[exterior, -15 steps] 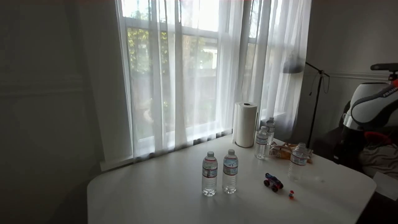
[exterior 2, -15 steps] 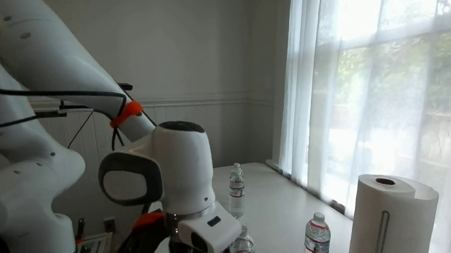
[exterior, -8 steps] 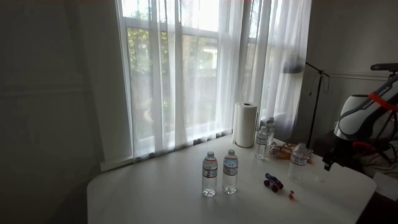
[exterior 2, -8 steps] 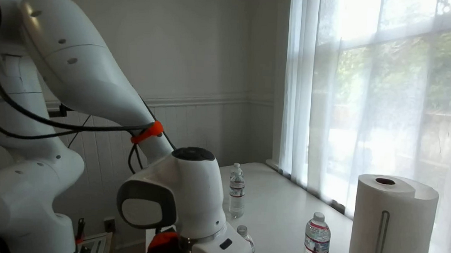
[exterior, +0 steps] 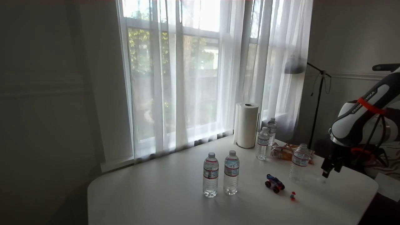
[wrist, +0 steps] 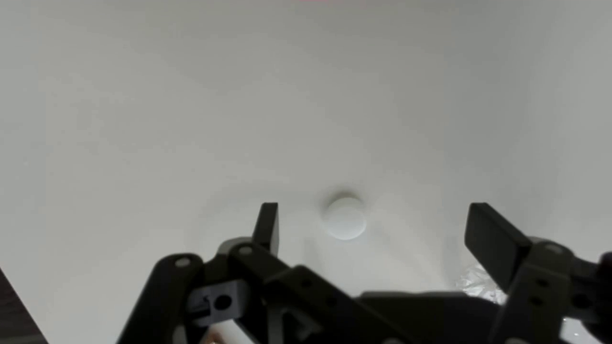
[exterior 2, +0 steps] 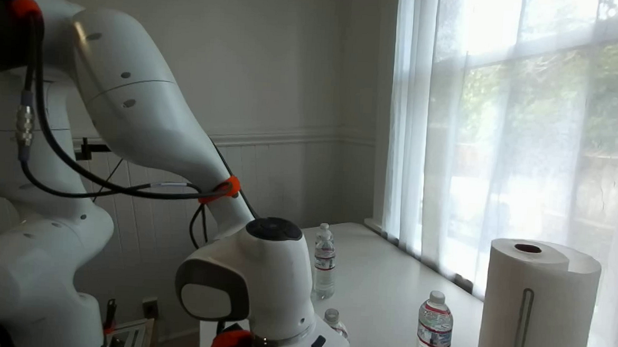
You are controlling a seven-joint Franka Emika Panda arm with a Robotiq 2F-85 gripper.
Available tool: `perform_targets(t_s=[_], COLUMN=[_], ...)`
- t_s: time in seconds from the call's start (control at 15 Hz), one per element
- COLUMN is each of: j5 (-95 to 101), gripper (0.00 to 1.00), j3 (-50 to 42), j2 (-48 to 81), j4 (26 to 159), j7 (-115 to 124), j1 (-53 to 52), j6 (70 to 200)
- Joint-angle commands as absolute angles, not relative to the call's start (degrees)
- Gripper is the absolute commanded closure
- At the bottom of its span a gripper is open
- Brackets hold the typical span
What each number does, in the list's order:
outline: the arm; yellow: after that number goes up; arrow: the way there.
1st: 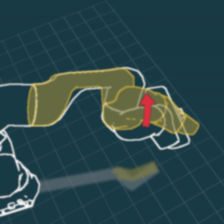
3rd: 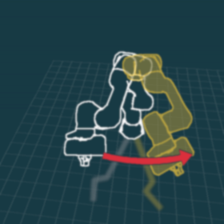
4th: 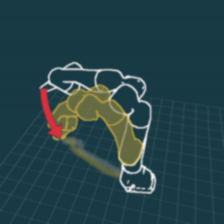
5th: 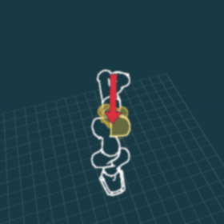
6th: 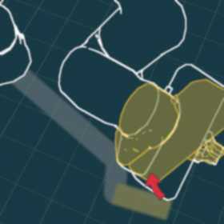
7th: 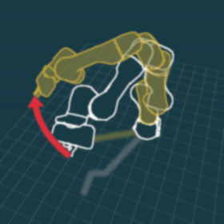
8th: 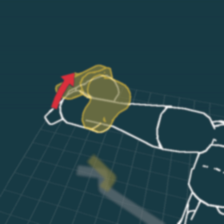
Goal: Cover the lid on the open bottle
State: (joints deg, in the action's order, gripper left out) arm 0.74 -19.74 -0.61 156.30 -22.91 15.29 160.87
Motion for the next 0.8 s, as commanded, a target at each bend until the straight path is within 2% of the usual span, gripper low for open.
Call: perform_targets(t_s=[0.0,0.73], j5=[0.99,4.82], gripper=[0.0,0.0], j3=[-18.98,-18.24], j2=[-0.72,7.5], j4=[156.31,151.36], j7=[-22.65,-23.77], j1=[16.11,16.72], j6=[160.75,163.51])
